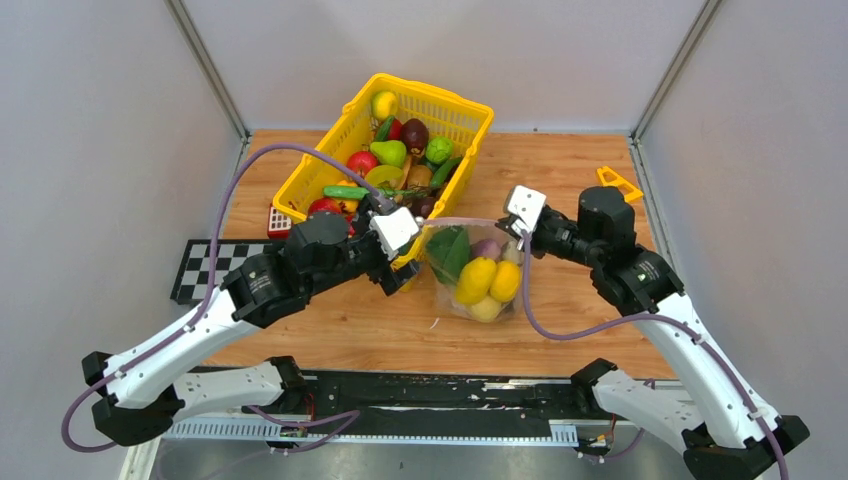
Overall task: Place the food in the zip-top bag and seal the zipper
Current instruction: Place the zipper food storage bag at the center of the board.
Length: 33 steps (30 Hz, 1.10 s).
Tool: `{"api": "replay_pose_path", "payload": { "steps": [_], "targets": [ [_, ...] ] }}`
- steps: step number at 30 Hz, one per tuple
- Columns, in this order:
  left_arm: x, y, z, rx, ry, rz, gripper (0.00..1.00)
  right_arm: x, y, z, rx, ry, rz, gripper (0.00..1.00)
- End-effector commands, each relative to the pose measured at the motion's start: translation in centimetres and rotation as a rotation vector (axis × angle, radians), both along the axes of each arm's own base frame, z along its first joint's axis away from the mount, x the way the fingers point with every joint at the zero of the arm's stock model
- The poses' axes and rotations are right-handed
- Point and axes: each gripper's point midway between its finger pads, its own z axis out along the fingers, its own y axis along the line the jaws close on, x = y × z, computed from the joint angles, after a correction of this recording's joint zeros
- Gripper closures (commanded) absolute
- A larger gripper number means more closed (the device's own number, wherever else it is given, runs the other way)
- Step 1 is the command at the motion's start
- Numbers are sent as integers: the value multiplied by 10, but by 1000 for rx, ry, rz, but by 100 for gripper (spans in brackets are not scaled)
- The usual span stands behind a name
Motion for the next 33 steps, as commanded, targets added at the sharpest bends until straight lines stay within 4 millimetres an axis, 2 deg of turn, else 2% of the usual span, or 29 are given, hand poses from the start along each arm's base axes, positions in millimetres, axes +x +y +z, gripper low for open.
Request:
{"api": "replay_pose_path", "payload": {
  "steps": [1,6,9,13,14,16,19,22,25,33],
  "targets": [
    [7,5,33,-136,-54,66,0,23,-24,69,153,-219,-190,100],
    [11,17,35,-143,-70,118,0,37,-40,92,135,-302,-260,100],
    [11,17,36,-152,-69,118,0,58,-50,95,85,-328,-323,100],
    [11,16,37,-156,-62,120,0,91,-70,90,15,-310,-411,100],
    [10,16,38,-165,-60,119,0,96,-76,91,4,-304,-427,100],
    [9,15,38,-180,-53,112,0,100,-75,78,-30,-254,-404,100],
    [9,14,35,-193,-45,119,0,81,-56,39,-75,-105,-260,100],
    [10,14,33,-202,-44,130,0,41,-34,0,-59,72,-88,100],
    [13,13,32,-209,-52,134,0,14,-21,-27,-30,148,12,100],
    [19,5,31,-212,-48,135,0,-50,0,-48,-28,322,190,100]
  ]
}}
